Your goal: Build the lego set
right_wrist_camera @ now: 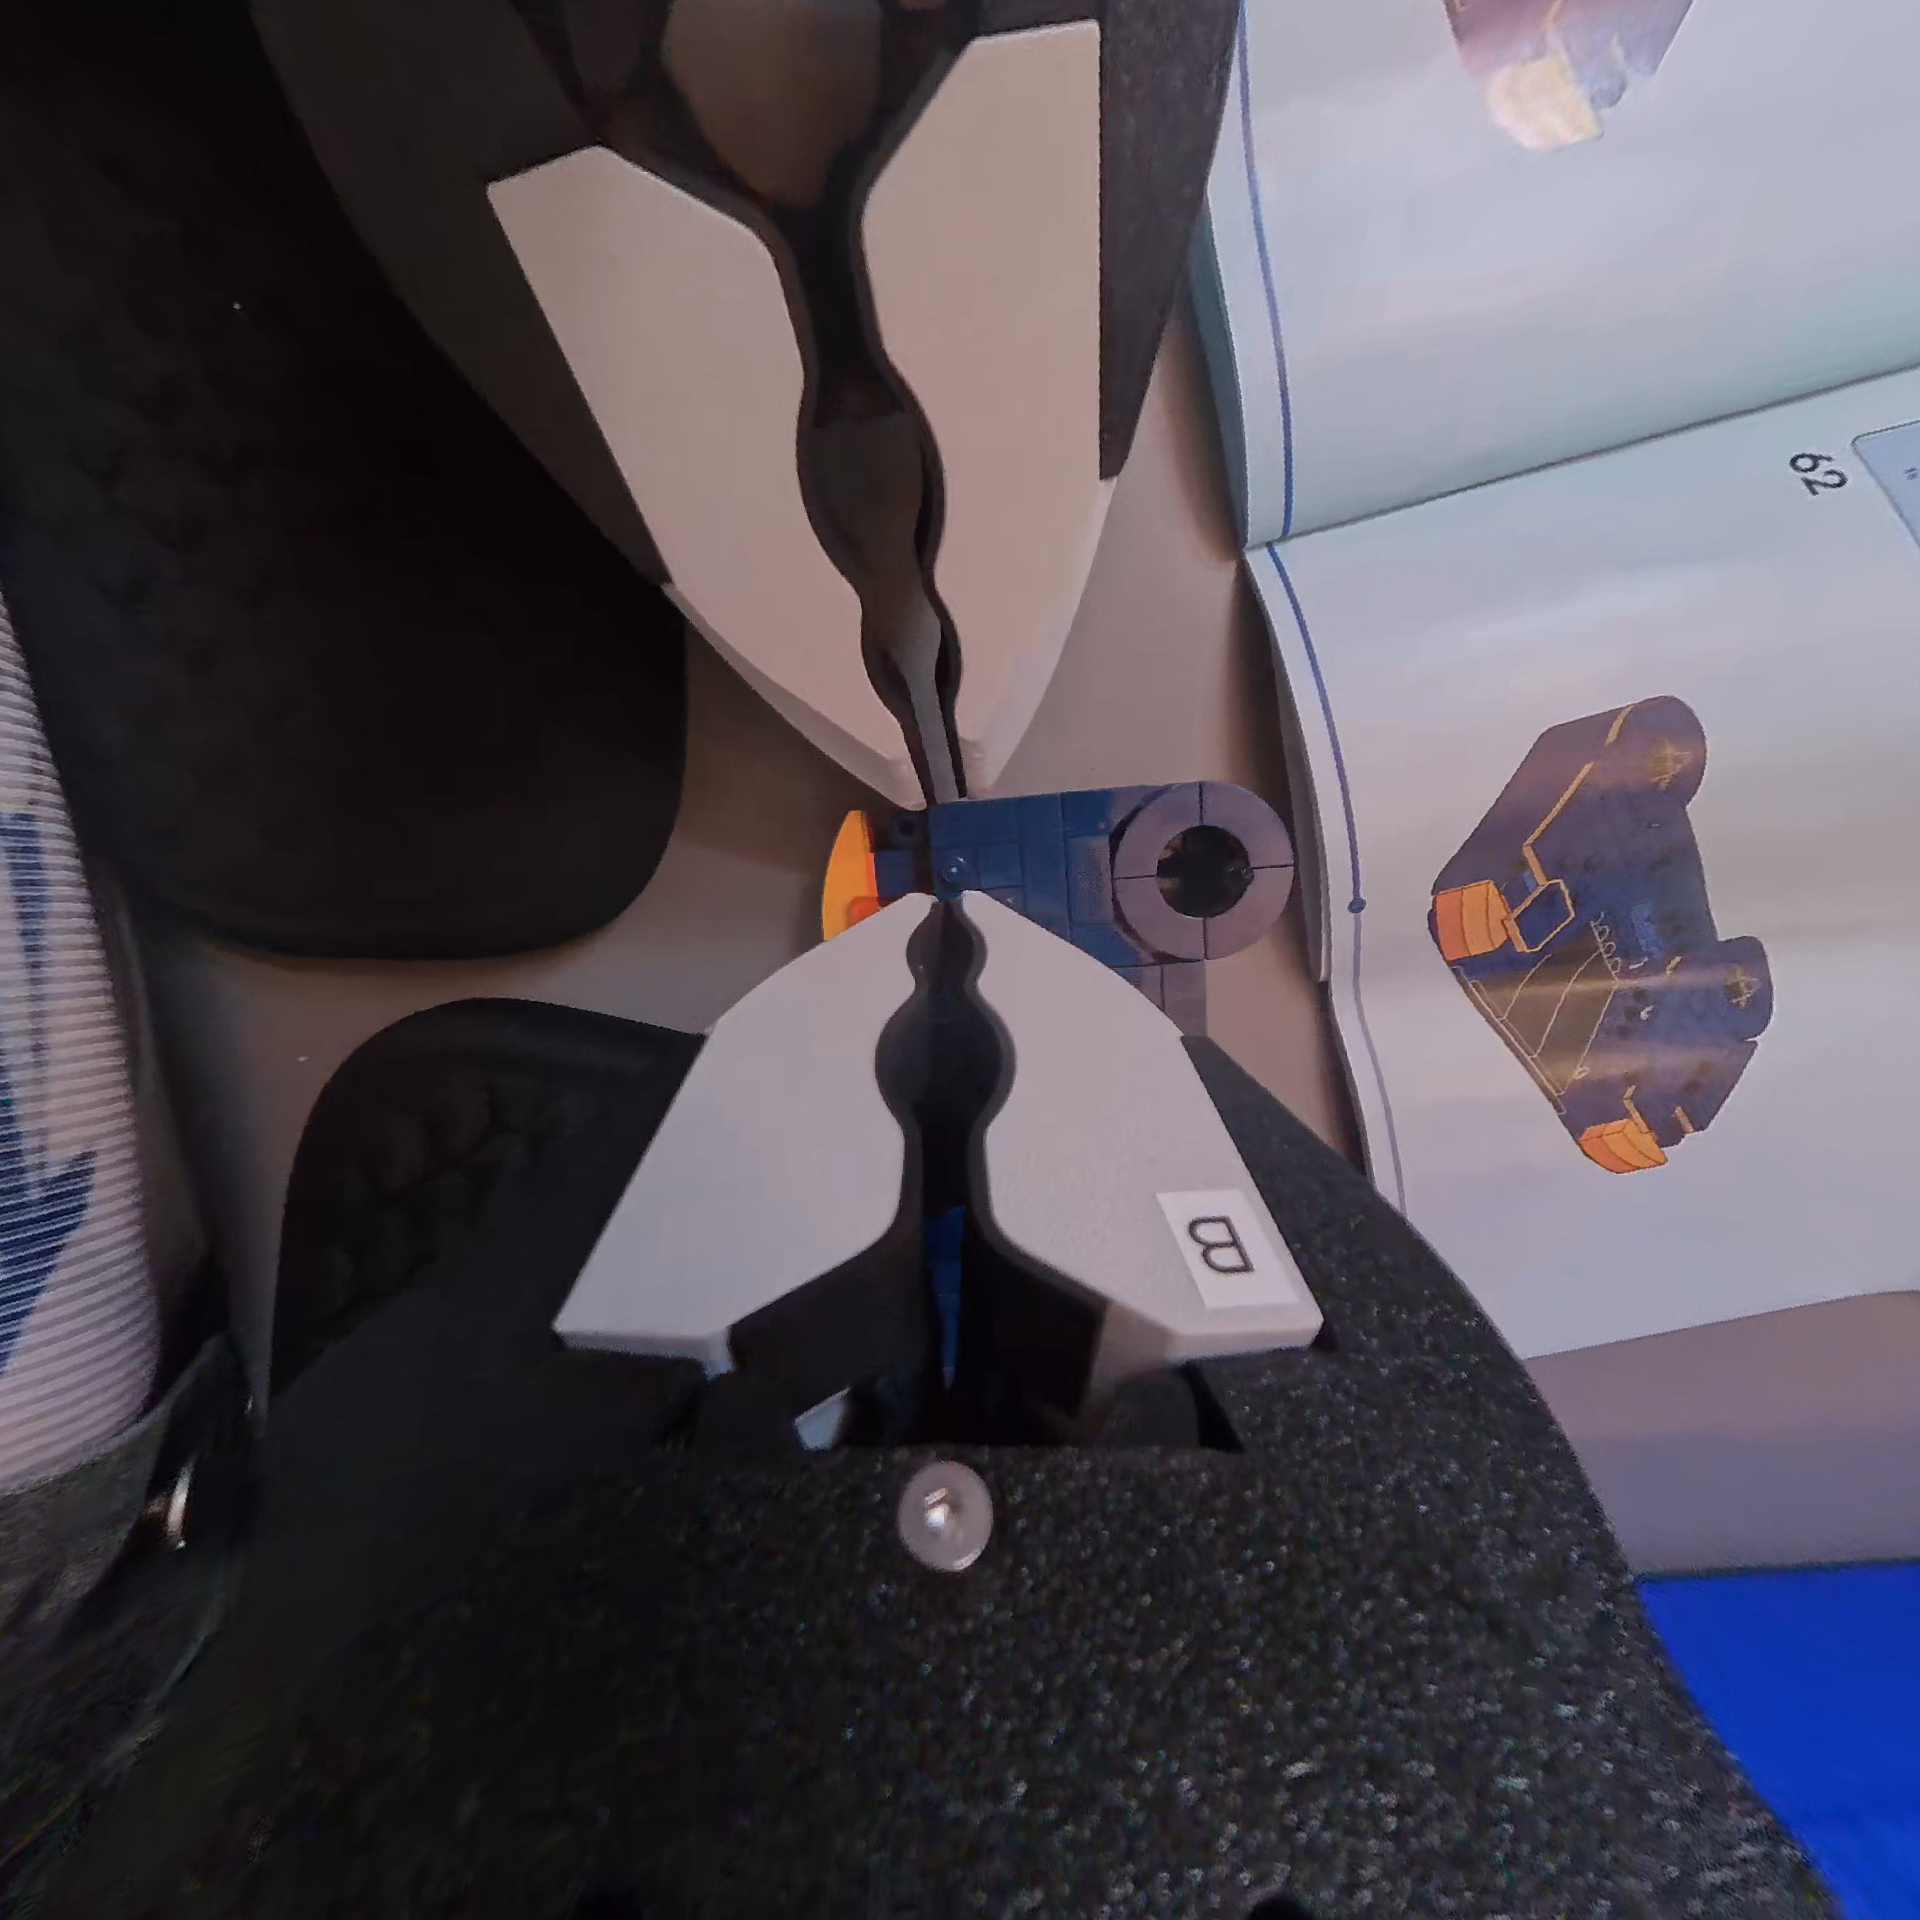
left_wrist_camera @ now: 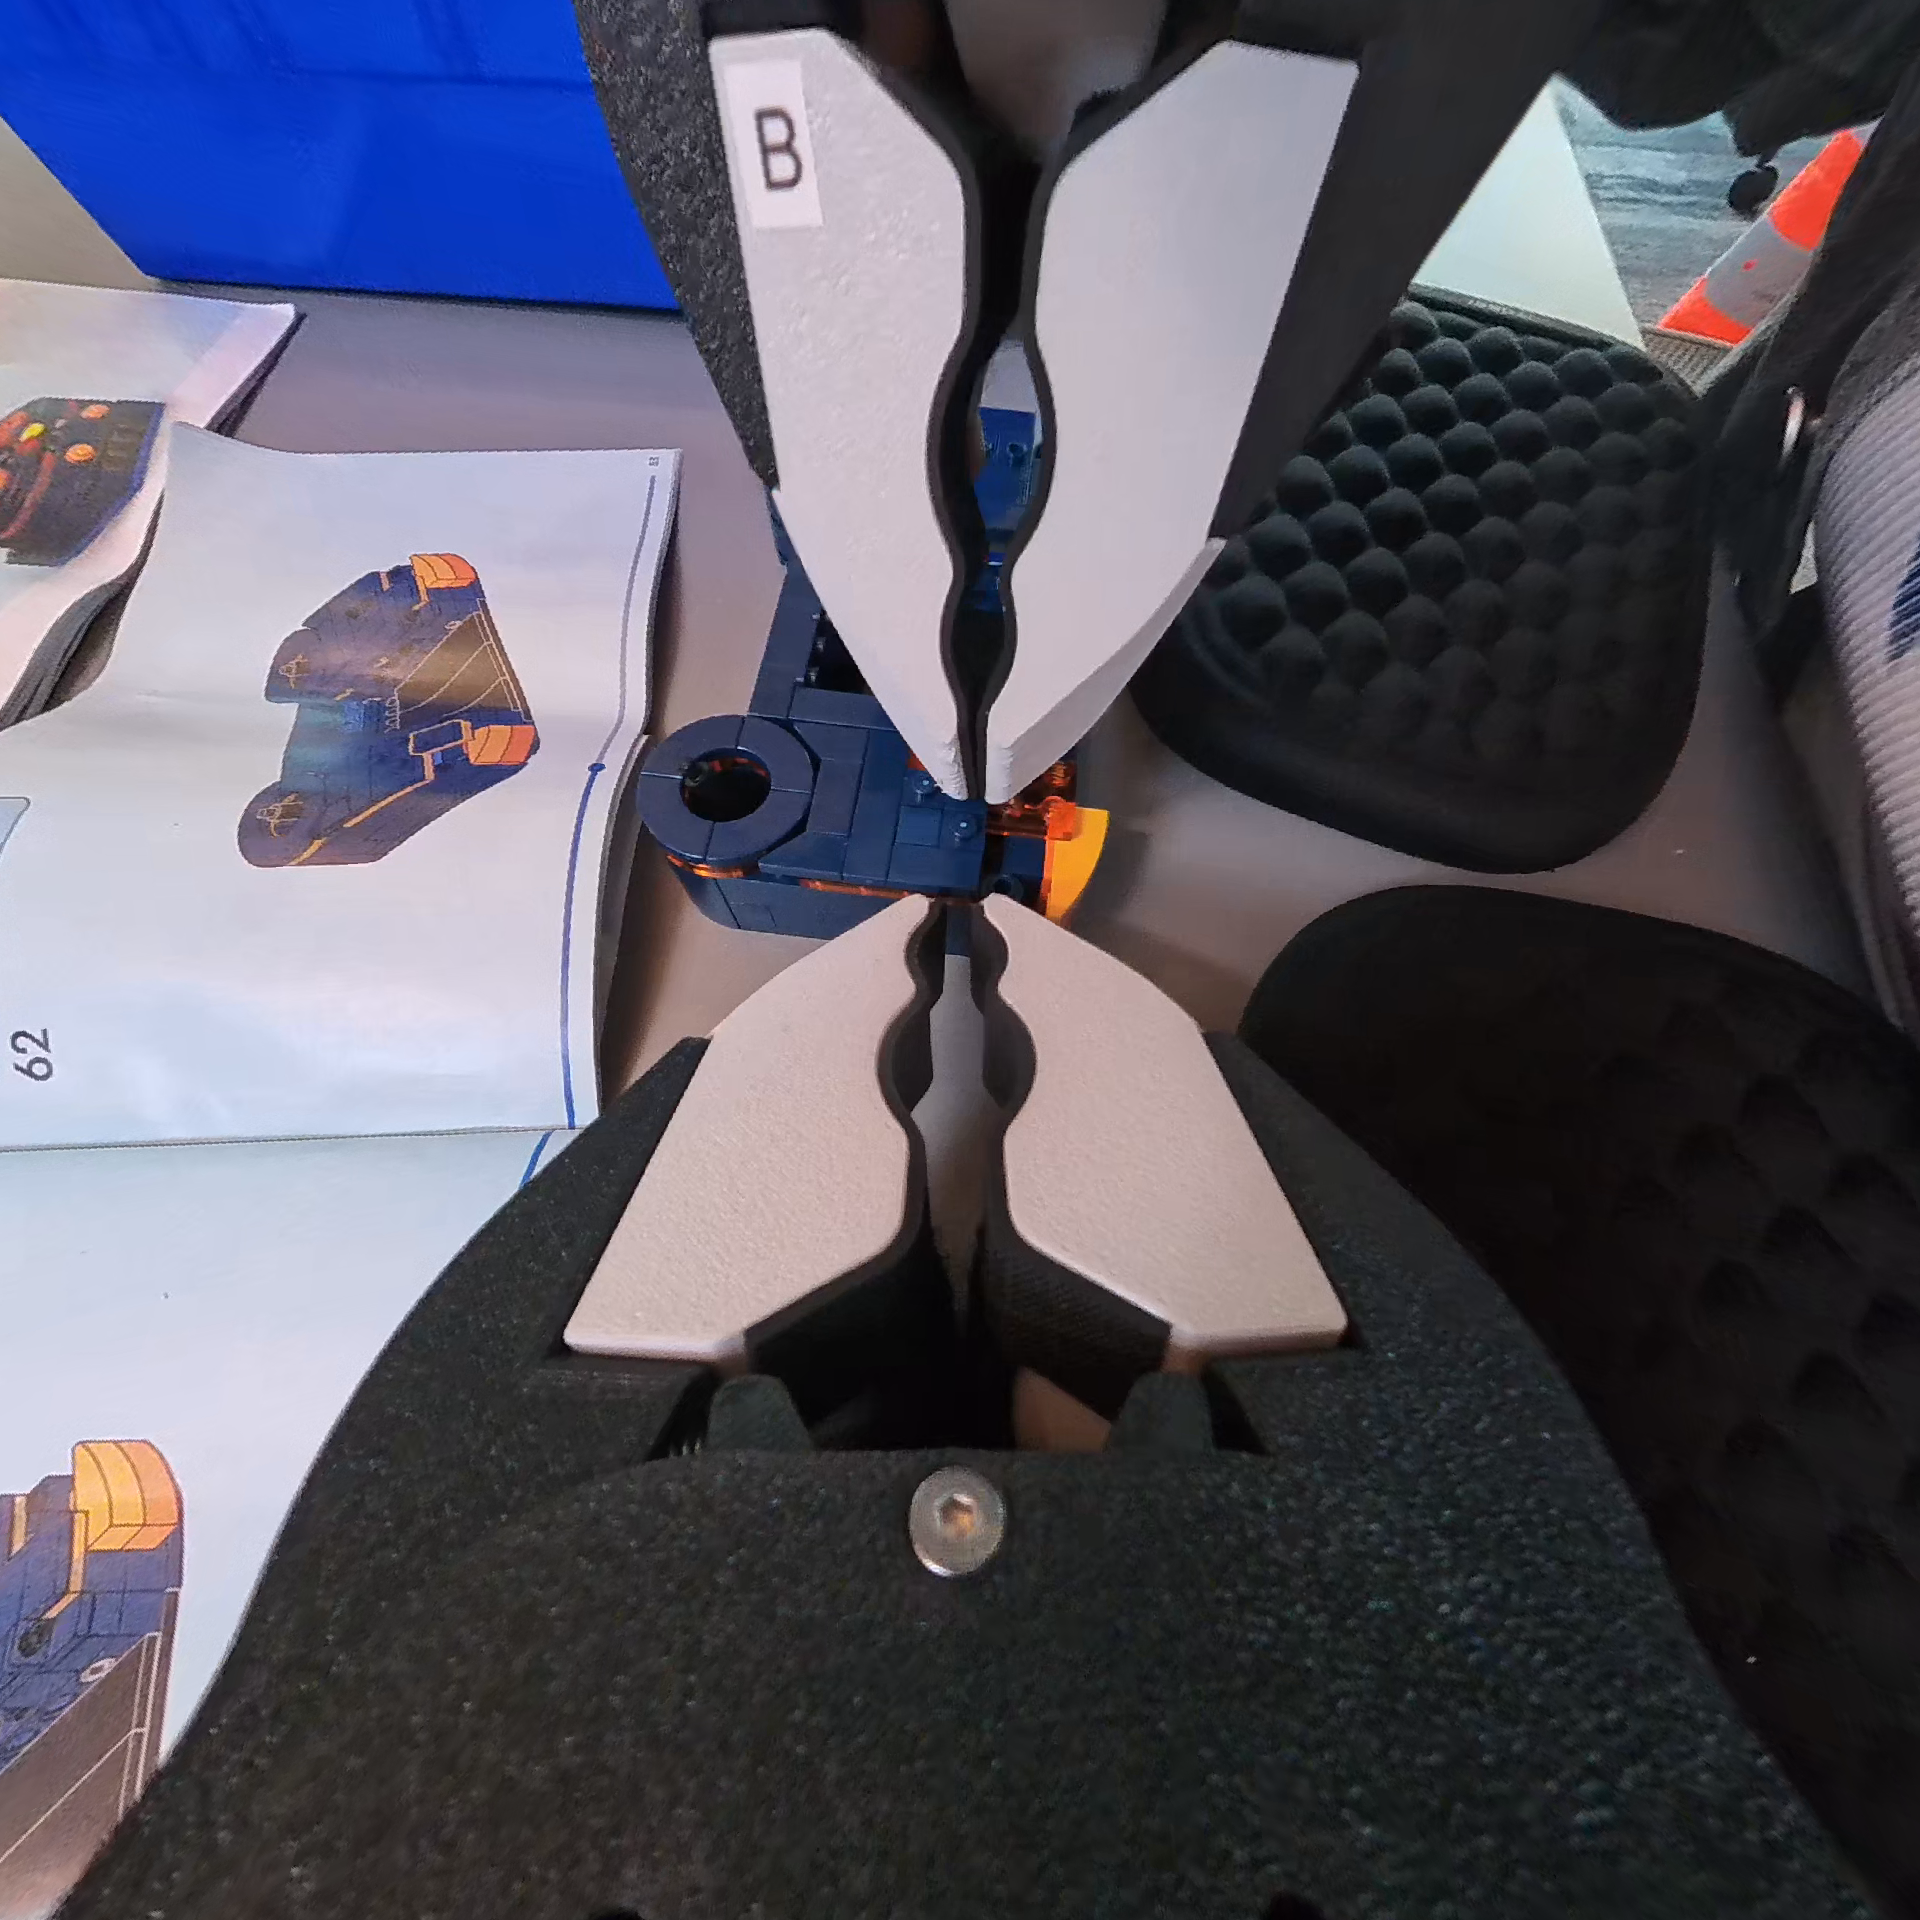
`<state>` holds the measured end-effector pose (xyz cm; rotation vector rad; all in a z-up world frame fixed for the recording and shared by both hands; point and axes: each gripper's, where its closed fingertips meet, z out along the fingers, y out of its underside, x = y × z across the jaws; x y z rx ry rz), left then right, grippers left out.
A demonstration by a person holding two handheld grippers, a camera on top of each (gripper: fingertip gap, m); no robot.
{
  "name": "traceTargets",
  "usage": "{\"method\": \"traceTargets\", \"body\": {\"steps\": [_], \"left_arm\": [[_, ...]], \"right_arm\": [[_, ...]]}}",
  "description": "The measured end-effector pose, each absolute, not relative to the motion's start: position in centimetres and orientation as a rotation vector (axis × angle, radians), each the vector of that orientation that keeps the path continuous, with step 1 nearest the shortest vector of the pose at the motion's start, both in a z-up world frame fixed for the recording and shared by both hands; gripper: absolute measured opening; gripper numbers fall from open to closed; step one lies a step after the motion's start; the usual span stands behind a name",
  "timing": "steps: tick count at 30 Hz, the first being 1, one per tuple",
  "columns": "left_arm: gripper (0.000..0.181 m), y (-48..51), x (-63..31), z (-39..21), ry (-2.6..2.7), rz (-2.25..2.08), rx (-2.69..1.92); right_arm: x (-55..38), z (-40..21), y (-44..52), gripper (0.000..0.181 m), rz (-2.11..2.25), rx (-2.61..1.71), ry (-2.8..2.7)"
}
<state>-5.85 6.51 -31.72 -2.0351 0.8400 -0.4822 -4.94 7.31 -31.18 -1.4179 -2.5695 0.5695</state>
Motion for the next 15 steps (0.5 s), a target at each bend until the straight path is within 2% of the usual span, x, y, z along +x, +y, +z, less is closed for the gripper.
{"method": "traceTargets", "body": {"steps": [15], "left_arm": [[0.004, 6.53, -5.86, -31.77, 0.835, -0.493, -2.039]], "right_arm": [[-5.02, -31.21, 7.2, 0.0, 0.522, -1.427, -2.583]]}}
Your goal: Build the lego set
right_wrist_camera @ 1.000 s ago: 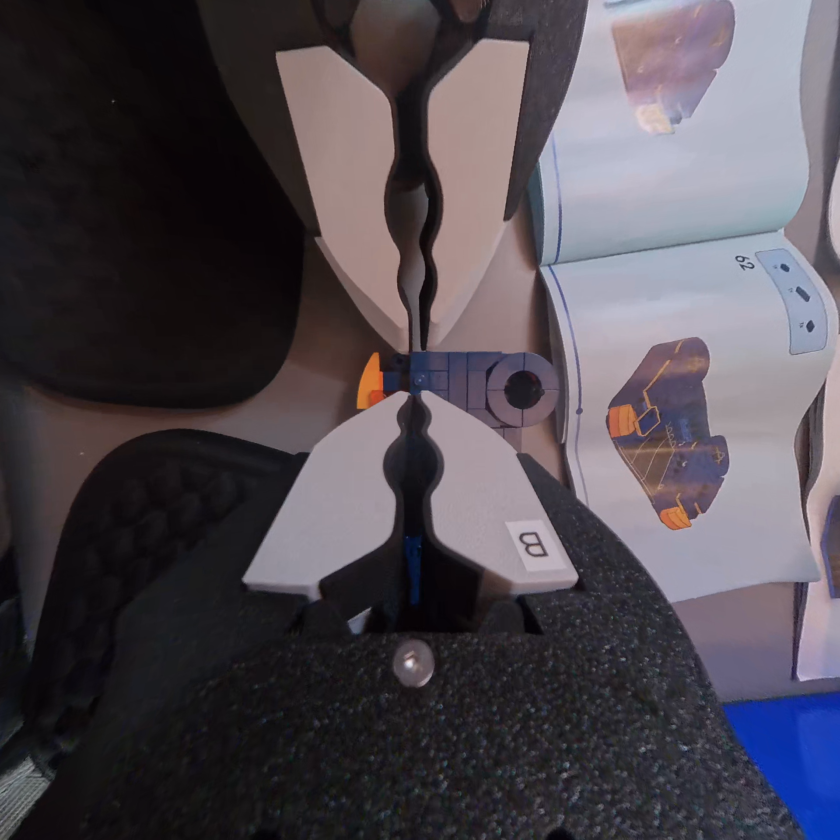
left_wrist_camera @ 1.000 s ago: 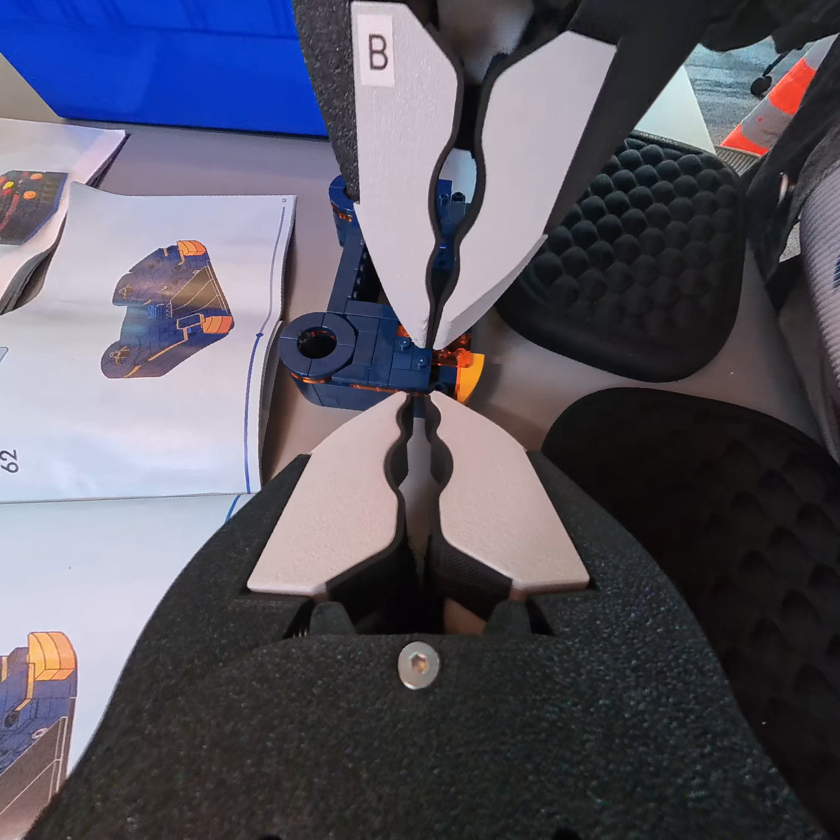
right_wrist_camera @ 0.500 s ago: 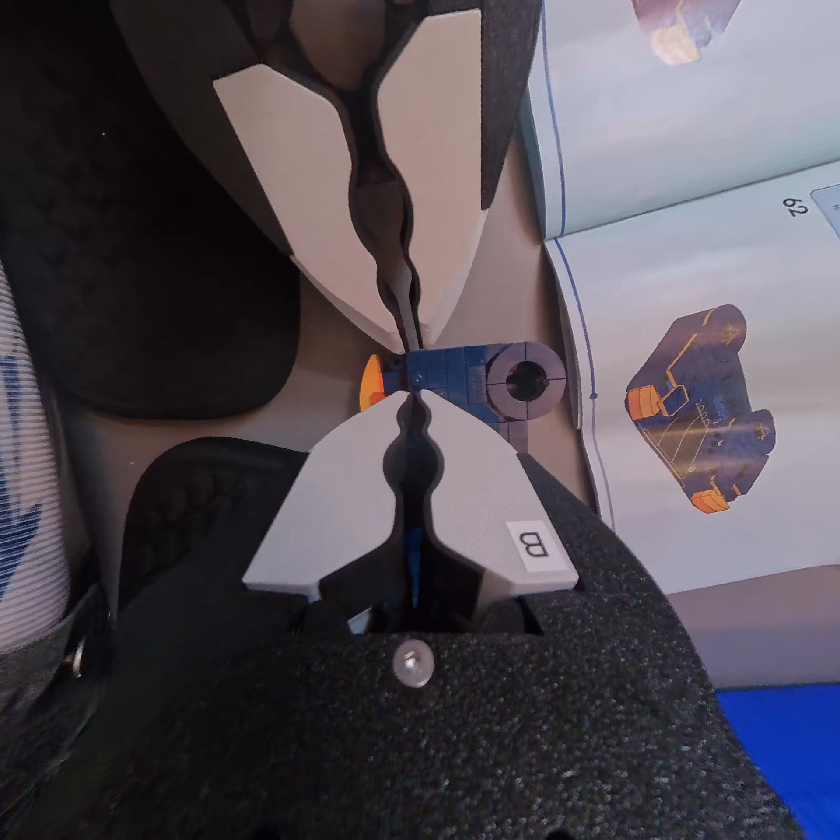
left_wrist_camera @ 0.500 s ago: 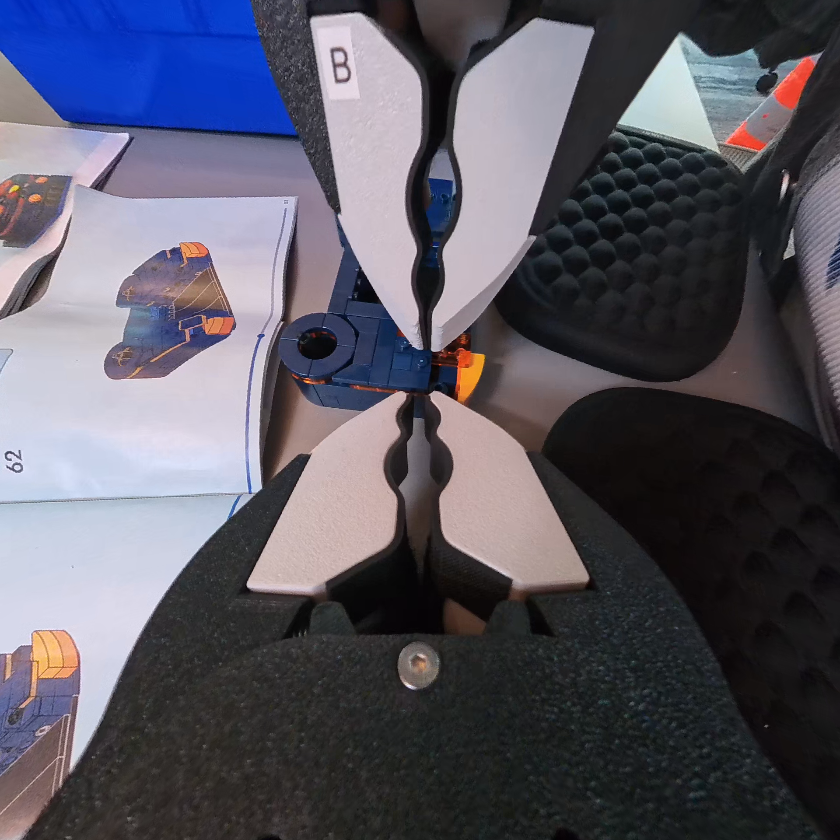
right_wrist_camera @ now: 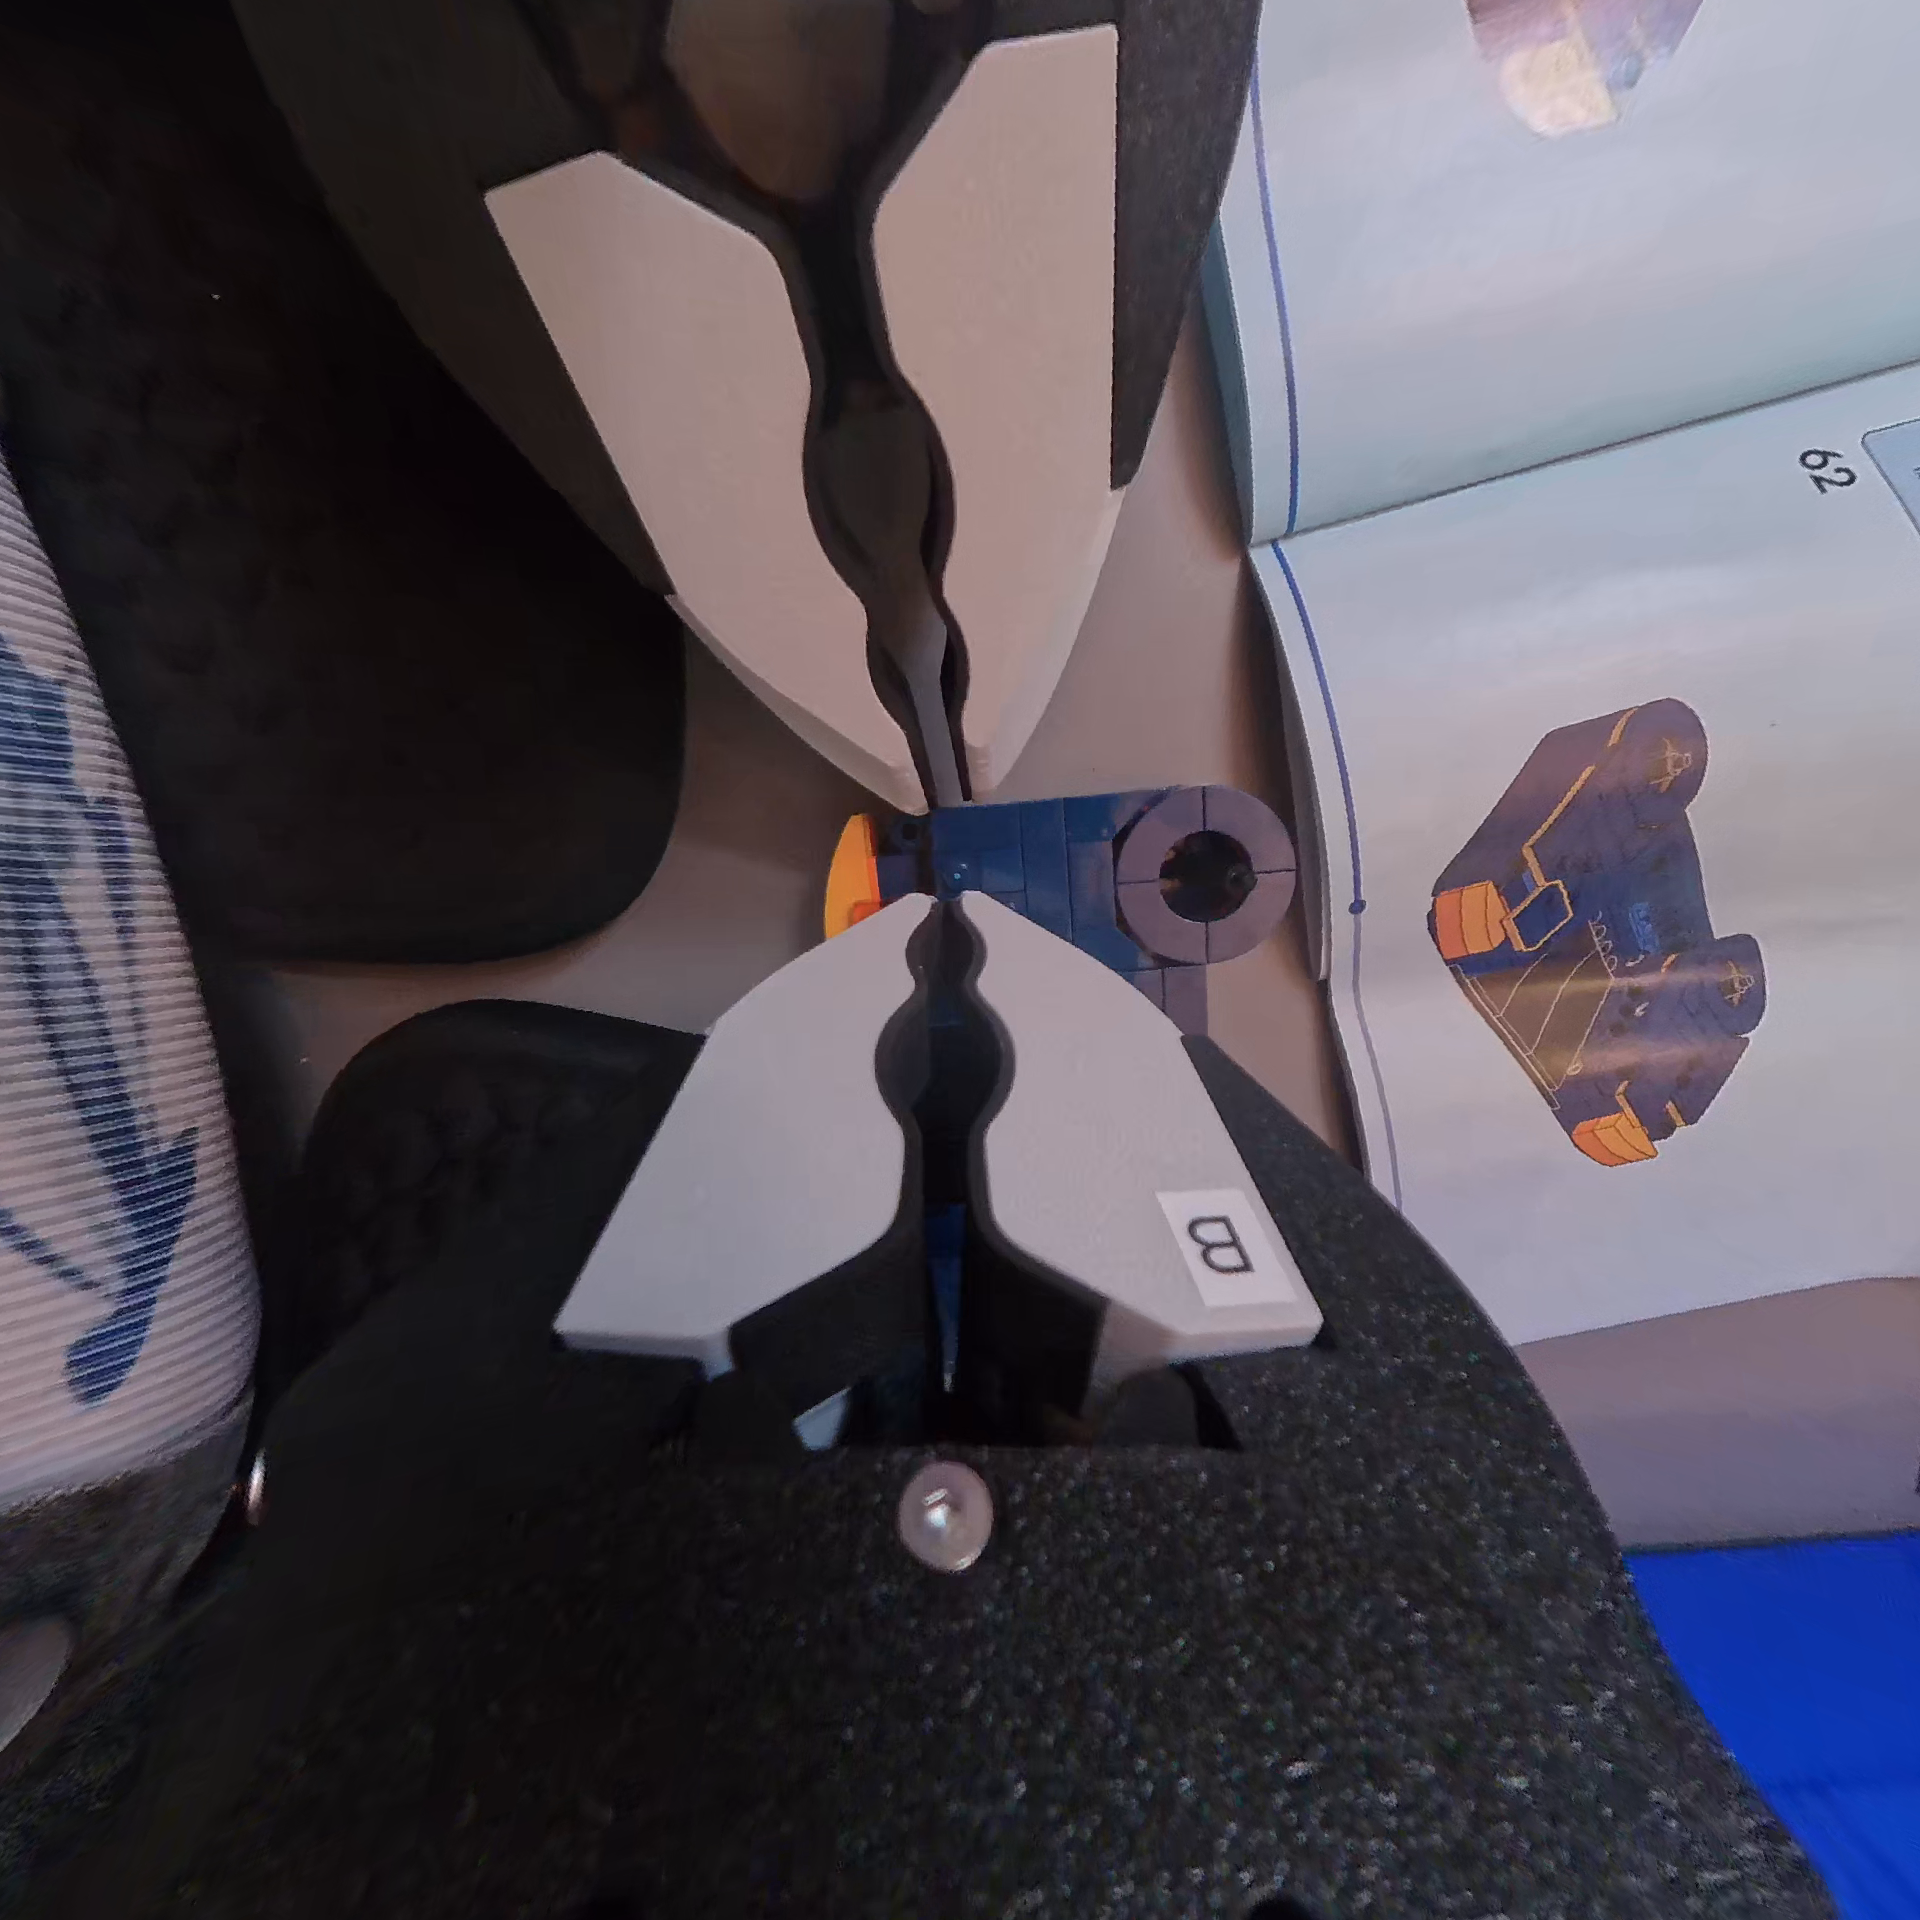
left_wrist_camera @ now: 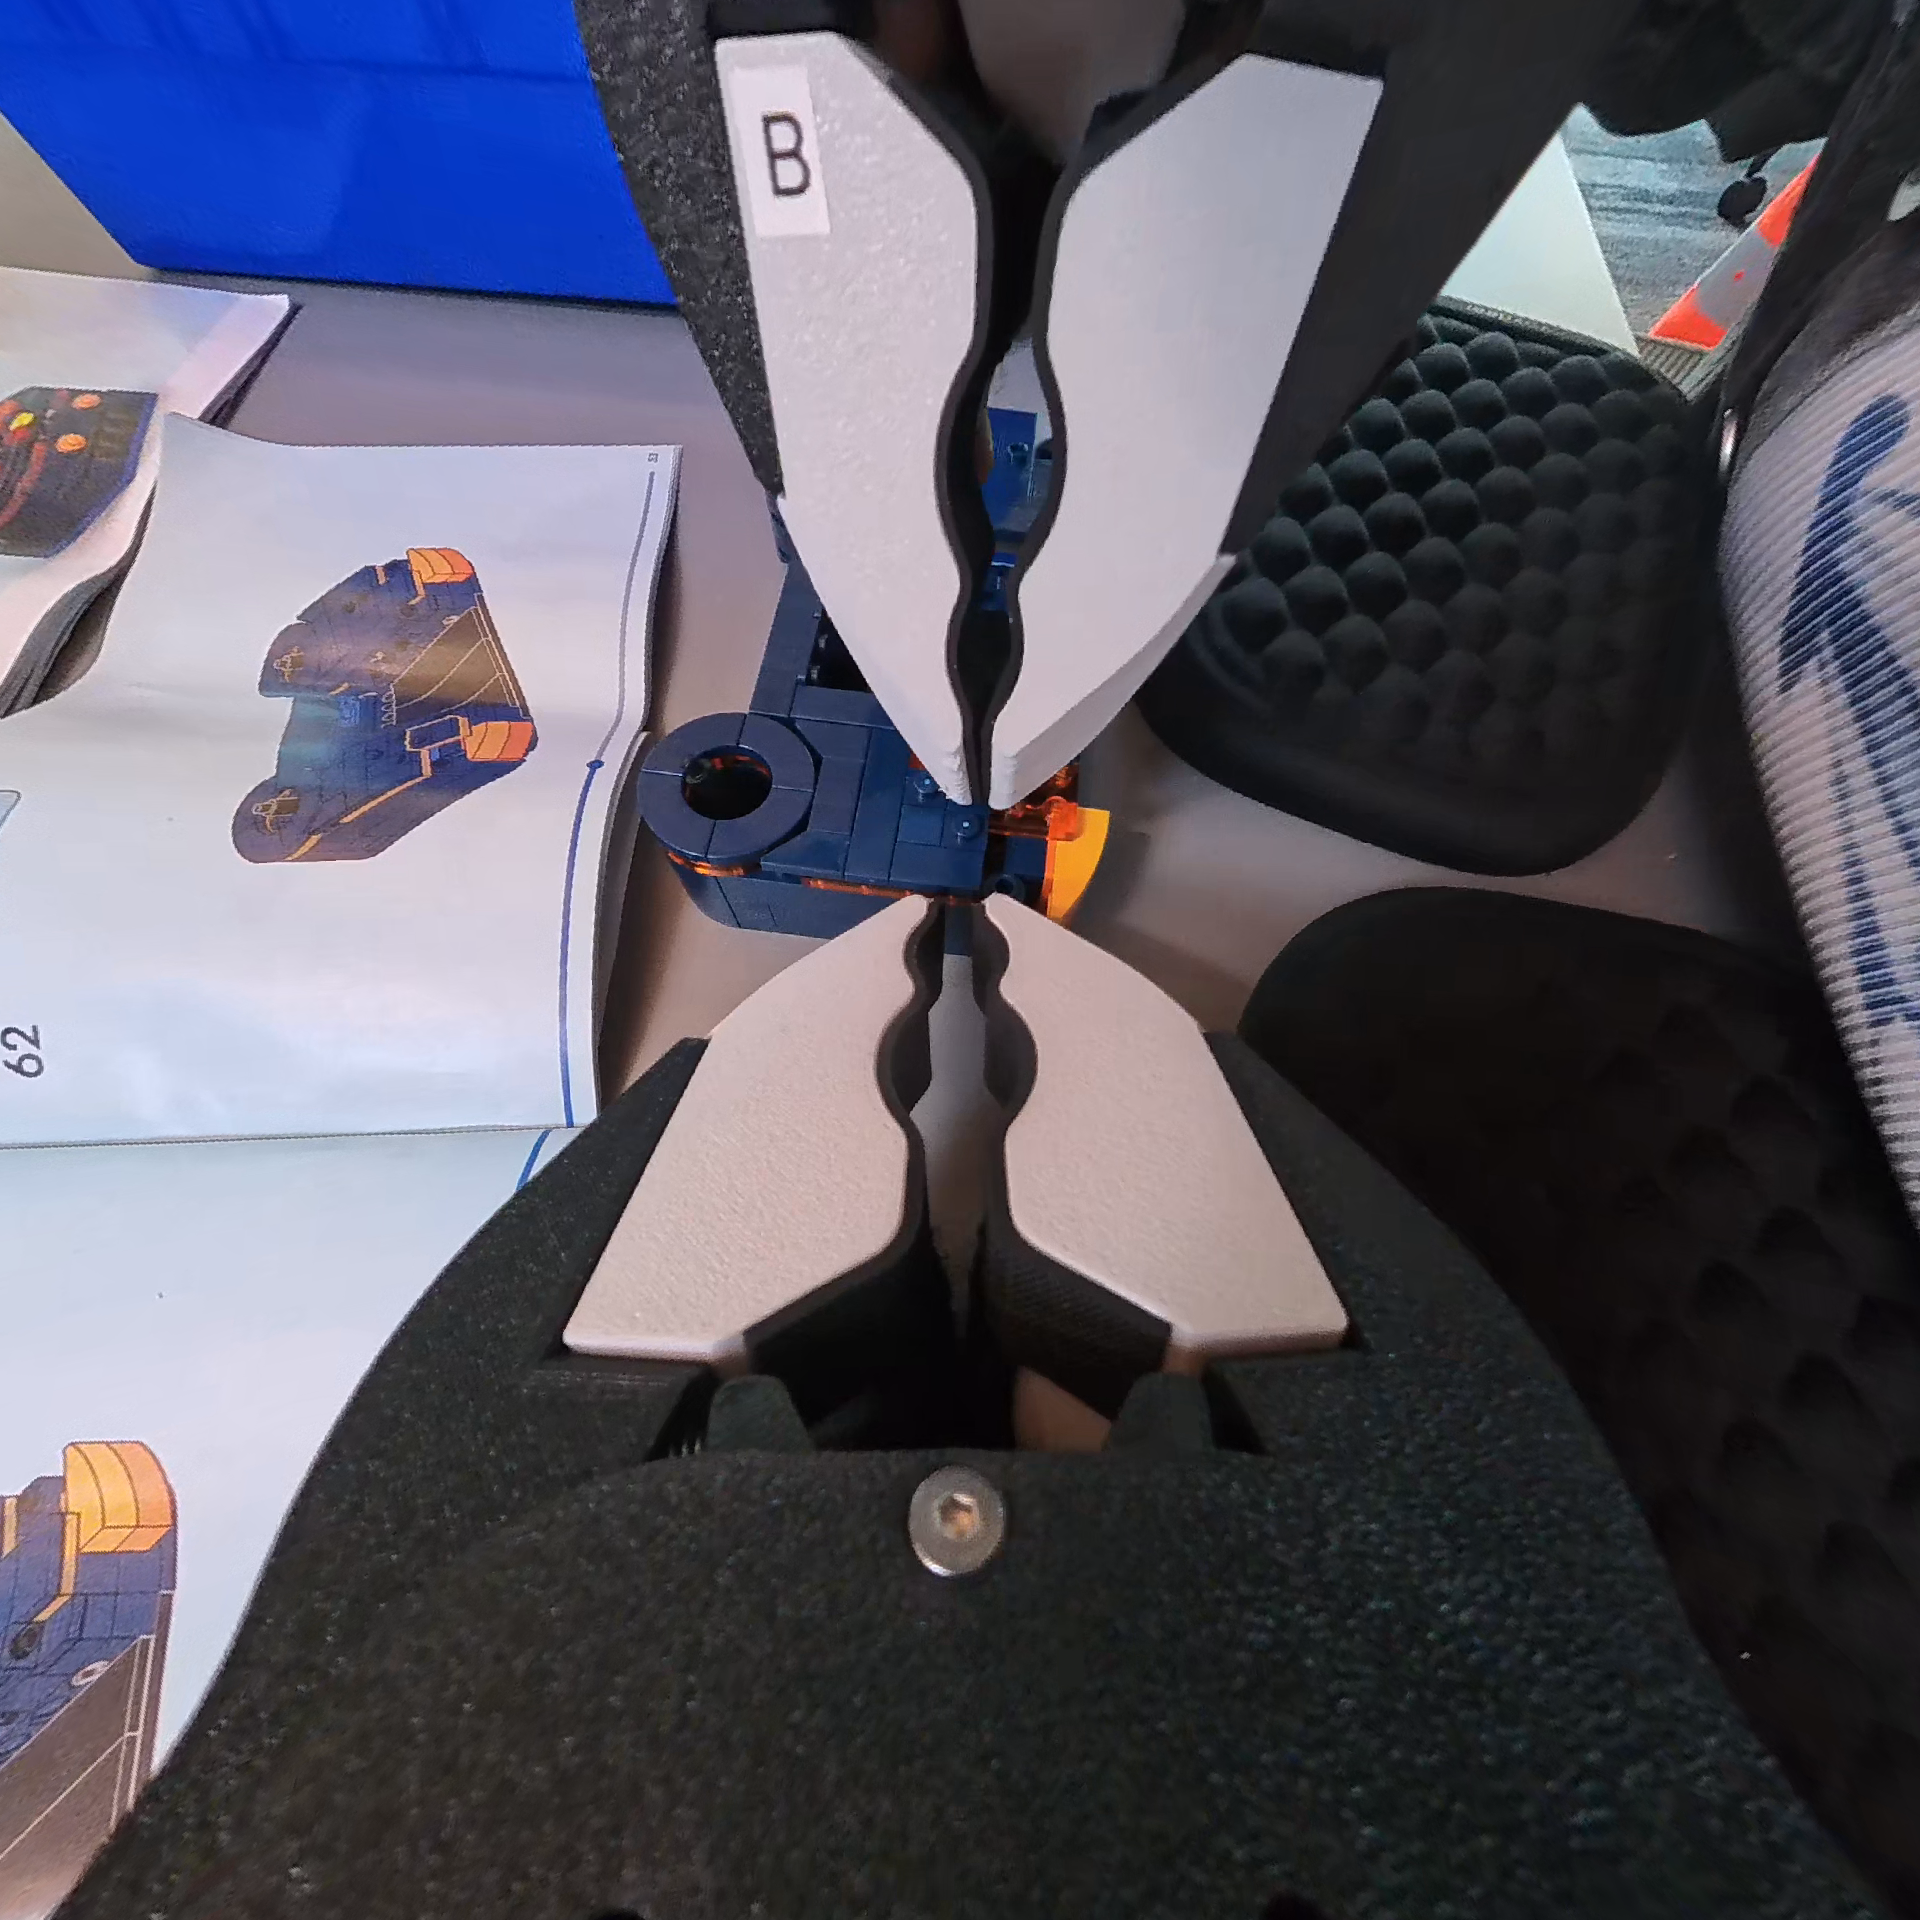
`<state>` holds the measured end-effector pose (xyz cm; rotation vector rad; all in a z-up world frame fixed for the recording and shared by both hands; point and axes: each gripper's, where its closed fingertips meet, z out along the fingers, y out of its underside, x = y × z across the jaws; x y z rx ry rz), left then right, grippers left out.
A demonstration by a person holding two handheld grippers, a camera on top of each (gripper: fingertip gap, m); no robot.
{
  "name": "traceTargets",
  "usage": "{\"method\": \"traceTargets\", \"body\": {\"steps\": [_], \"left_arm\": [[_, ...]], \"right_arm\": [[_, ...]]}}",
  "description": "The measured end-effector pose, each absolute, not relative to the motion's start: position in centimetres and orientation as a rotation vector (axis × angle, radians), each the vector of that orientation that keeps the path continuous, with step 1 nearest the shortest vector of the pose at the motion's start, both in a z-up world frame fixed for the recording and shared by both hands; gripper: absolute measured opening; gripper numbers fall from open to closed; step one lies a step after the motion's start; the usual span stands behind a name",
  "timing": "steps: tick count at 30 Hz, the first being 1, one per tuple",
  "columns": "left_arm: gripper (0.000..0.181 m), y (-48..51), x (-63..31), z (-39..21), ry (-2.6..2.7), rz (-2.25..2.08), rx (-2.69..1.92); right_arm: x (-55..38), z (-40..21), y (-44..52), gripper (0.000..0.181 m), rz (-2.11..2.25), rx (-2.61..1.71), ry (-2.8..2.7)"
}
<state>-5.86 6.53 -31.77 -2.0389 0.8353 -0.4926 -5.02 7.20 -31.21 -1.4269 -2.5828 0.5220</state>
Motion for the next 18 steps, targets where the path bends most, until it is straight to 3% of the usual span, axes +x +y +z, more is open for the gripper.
{"method": "traceTargets", "body": {"steps": [12, 16, 18], "left_arm": [[0.005, 6.3, -5.7, -31.8, 0.845, -0.522, -2.037], [0.004, 6.3, -5.8, -31.5, 0.831, -0.551, -2.03], [0.004, 6.3, -5.9, -31.3, 0.812, -0.566, -2.02]], "right_arm": [[-5.3, -30.7, 7.2, 0.0, 0.625, -1.353, -2.417], [-4.5, -24.7, 7.9, 0.0, 1.104, -1.449, -2.037], [-3.0, -23.1, 9.9, 0.0, 1.133, -1.463, -1.889]]}}
